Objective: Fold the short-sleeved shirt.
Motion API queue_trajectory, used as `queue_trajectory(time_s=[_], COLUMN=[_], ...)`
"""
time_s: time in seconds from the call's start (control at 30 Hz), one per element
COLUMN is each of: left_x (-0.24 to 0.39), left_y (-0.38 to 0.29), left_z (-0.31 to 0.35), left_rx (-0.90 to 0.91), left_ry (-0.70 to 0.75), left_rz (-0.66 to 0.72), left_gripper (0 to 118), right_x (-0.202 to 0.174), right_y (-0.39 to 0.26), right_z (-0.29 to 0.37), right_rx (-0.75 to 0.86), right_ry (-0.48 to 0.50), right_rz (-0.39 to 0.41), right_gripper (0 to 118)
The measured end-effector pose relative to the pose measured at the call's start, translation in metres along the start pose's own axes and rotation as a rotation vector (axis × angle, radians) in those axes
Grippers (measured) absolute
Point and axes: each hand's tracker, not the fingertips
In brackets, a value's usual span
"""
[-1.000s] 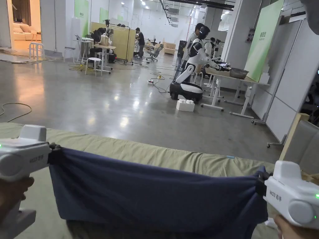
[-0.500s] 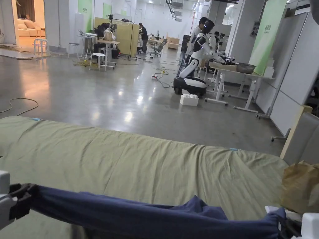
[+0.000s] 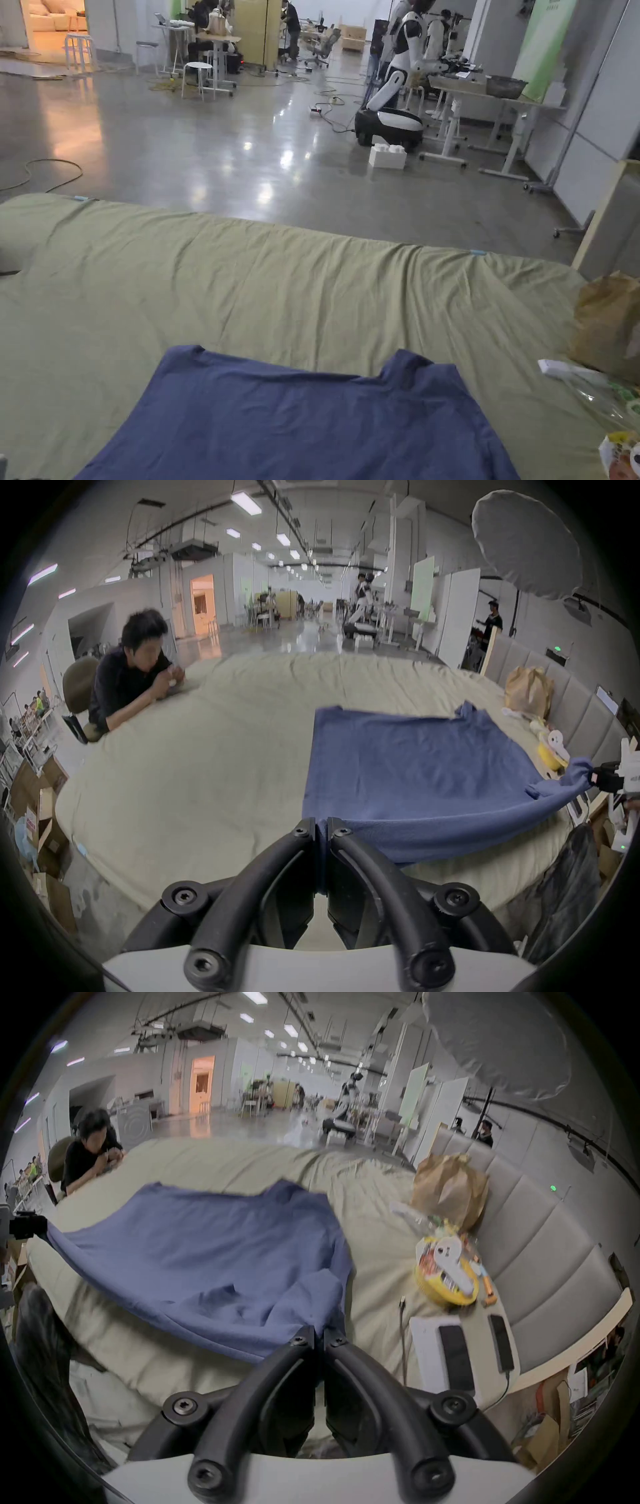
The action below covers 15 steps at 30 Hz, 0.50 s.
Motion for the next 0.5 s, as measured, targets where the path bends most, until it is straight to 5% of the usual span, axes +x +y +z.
queue_trajectory(time_s=[0.37, 0.5], left_x=[0.008, 0.011], left_y=[-0.021, -0.024], left_z=[-0.032, -0.038], left_rx=[-0.266, -0.297], left_ry=[0.023, 0.030], left_rz=[-0.066, -0.083], left_gripper=[6, 6], right_x=[-0.015, -0.019], right_y=[-0.033, -0.032], right_z=[-0.051, -0.055], right_rx=[-0.238, -0.289], right_ry=[0.042, 0.042], right_rz=[0.058, 0.109], right_gripper=[6, 21])
